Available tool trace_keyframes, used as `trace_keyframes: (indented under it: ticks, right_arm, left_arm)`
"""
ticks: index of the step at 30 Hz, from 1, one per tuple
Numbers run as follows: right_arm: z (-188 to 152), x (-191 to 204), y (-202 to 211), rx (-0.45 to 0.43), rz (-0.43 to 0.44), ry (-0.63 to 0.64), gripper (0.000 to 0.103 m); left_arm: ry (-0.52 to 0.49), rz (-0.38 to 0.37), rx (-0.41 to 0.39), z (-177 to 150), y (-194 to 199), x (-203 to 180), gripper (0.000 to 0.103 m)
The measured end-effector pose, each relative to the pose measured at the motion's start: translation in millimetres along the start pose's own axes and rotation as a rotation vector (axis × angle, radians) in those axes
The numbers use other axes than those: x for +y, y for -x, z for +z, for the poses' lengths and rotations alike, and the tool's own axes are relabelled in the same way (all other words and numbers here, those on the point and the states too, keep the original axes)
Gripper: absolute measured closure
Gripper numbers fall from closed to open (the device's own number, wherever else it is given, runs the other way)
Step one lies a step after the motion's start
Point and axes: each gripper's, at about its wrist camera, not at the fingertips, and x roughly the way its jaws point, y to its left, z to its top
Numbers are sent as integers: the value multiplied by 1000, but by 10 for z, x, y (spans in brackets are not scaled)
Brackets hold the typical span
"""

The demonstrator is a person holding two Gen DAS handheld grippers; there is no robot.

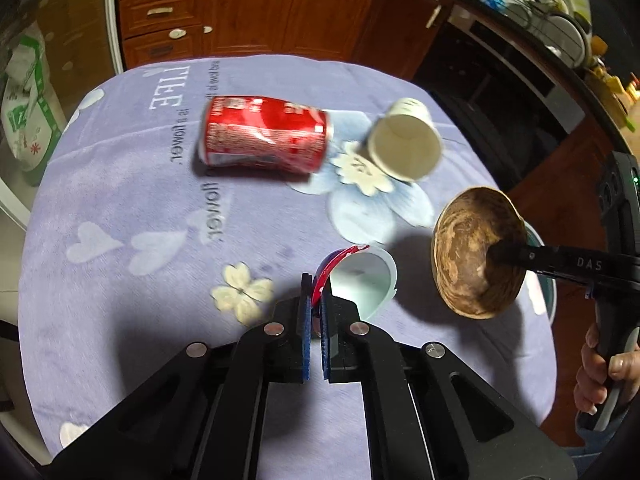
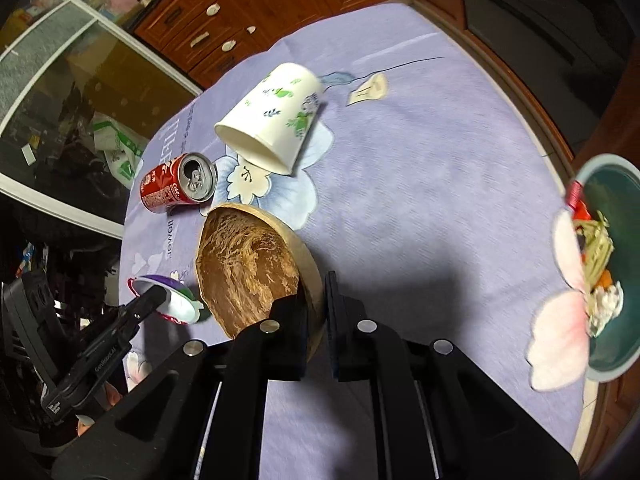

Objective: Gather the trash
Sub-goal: 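Grasp the white red-rimmed cup with the left tool while the right tool holds the coconut shell, then carry the coconut shell over the bin with the right tool while the left tool carries the cup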

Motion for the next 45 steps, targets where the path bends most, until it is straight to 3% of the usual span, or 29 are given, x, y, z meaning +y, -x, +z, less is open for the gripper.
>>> trace_keyframes:
  ticks: [15, 28, 36, 45]
  right_arm:
    - [-312, -714, 895, -153, 10, -115, 95]
    - [-612, -1923, 1581, -297, -64, -316, 95]
    - [-705, -2645, 1690, -314, -156, -428, 95]
    - [-743, -3013, 1458, -240, -186, -478, 88]
  left_arm:
    - [-165, -55, -17, -126, 235, -972, 99]
    - [-356, -140, 43, -178, -30, -2090, 99]
    - [-407, -163, 101, -143, -343, -2593, 99]
    - [-483, -183, 155, -156, -636, -3101, 99]
